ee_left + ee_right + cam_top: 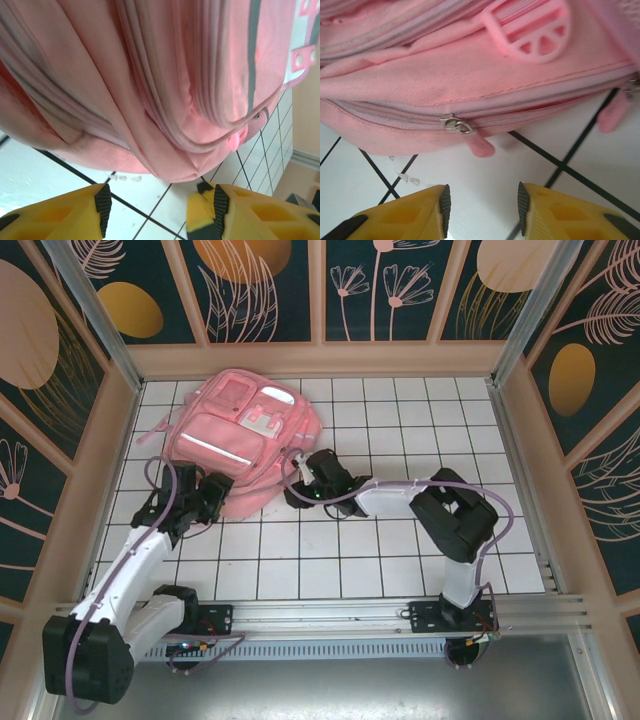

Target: Pack books, pencil case, and school supplies into a backpack

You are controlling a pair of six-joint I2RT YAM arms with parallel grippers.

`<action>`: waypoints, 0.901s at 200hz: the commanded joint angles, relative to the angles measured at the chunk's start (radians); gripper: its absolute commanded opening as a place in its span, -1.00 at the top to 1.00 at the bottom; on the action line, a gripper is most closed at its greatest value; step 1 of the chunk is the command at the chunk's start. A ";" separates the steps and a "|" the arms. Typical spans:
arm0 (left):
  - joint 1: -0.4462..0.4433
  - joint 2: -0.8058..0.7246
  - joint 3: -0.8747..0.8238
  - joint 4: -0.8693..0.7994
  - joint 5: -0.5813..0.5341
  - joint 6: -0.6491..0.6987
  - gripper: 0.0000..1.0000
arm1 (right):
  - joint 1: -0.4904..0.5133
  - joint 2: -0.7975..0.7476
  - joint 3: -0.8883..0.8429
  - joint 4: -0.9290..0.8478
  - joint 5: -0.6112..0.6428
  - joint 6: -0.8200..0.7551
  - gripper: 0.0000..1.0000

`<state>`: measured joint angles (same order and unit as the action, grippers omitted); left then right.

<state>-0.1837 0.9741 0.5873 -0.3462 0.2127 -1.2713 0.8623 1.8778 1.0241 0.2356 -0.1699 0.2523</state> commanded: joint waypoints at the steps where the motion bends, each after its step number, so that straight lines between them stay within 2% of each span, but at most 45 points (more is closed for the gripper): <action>1: -0.020 0.059 0.000 0.099 0.005 -0.086 -0.20 | 0.009 0.054 0.046 0.046 -0.016 0.013 0.16; 54: -0.022 0.169 0.018 0.138 -0.041 -0.051 -0.18 | 0.008 0.152 0.134 0.041 -0.031 -0.001 0.12; 79: -0.022 0.207 0.017 0.153 -0.038 -0.046 -0.07 | 0.007 0.189 0.172 0.038 -0.046 -0.002 0.16; 84: -0.022 0.211 0.018 0.154 -0.039 -0.045 -0.03 | 0.007 0.194 0.180 0.036 -0.049 -0.003 0.23; 94: -0.021 0.213 0.020 0.157 -0.044 -0.042 0.13 | 0.007 0.201 0.189 0.030 -0.052 -0.004 0.51; 113: -0.021 0.213 0.026 0.148 -0.064 -0.037 0.59 | 0.007 0.192 0.189 0.013 -0.037 -0.011 1.00; 133: -0.021 0.213 0.032 0.121 -0.091 -0.027 1.00 | -0.001 0.157 0.159 -0.001 0.006 -0.013 1.00; 180: -0.022 0.186 0.013 0.081 -0.145 -0.015 1.00 | -0.082 0.072 0.058 -0.020 0.089 0.023 1.00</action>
<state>-0.2100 1.1770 0.6006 -0.2062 0.1703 -1.3102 0.8539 2.0106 1.1275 0.2512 -0.1848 0.2455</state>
